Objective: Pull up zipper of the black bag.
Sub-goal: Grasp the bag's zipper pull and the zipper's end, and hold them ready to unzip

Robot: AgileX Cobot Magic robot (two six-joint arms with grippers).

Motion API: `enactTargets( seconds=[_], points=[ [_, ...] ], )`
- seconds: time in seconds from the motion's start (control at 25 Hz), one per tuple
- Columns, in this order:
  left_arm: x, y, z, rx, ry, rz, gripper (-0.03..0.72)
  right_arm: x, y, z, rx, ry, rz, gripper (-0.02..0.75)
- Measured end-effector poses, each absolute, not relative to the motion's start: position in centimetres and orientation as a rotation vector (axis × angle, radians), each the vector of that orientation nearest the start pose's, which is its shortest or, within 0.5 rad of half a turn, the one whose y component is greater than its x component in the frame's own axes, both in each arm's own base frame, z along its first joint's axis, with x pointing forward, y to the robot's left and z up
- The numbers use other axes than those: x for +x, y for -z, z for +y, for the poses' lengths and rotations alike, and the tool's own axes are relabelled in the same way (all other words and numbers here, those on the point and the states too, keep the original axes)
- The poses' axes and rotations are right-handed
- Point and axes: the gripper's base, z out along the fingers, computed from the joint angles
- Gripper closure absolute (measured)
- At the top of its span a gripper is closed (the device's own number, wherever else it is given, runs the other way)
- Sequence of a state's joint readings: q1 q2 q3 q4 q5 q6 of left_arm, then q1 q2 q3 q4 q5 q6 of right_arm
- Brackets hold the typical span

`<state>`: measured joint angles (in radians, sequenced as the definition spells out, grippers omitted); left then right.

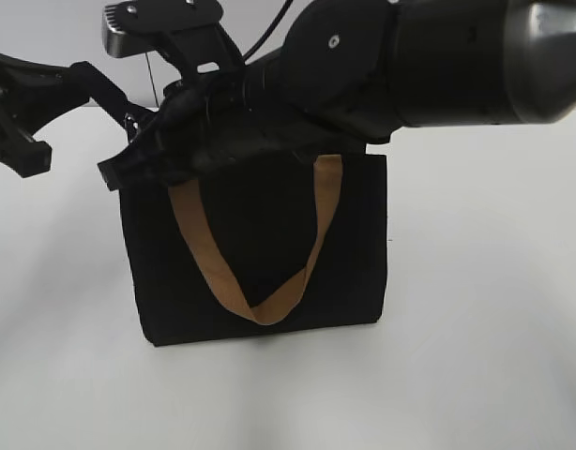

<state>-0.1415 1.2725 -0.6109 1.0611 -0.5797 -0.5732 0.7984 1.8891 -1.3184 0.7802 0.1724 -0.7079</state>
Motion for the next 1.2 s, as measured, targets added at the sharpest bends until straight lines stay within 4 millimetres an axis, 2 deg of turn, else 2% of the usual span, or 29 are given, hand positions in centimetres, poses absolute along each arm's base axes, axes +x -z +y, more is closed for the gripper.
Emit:
enactTargets(
  seconds=[0.12, 0.36, 0.52, 0.72, 1.0, 1.2],
  points=[
    [24.4, -26.6, -8.0, 0.819, 0.279, 1.605, 0.666, 29.3, -23.0, 31.7, -0.868, -0.613, 2.067, 0.751],
    [24.5, -26.5, -7.9, 0.816, 0.266, 1.618, 0.666, 28.6, -24.0, 31.4, -0.909, -0.656, 2.079, 0.752],
    [24.5, -26.5, -7.6, 0.798, 0.239, 1.651, 0.666, 28.2, -26.1, 29.8, -0.943, -0.712, 2.102, 0.752],
    [23.7, -26.9, -7.5, 0.8, 0.255, 1.693, 0.667, 29.5, -27.9, 27.7, -0.933, -0.742, 2.125, 0.752],
    [22.1, -28.6, -6.7, 0.734, 0.22, 1.72, 0.667, 30.6, -28.2, 28.7, -0.983, -0.77, 2.117, 0.752],
    [21.9, -28.8, -6.6, 0.726, 0.202, 1.719, 0.667, 30.7, -28.1, 28.5, -1.044, -0.728, 2.114, 0.752]
  ],
)
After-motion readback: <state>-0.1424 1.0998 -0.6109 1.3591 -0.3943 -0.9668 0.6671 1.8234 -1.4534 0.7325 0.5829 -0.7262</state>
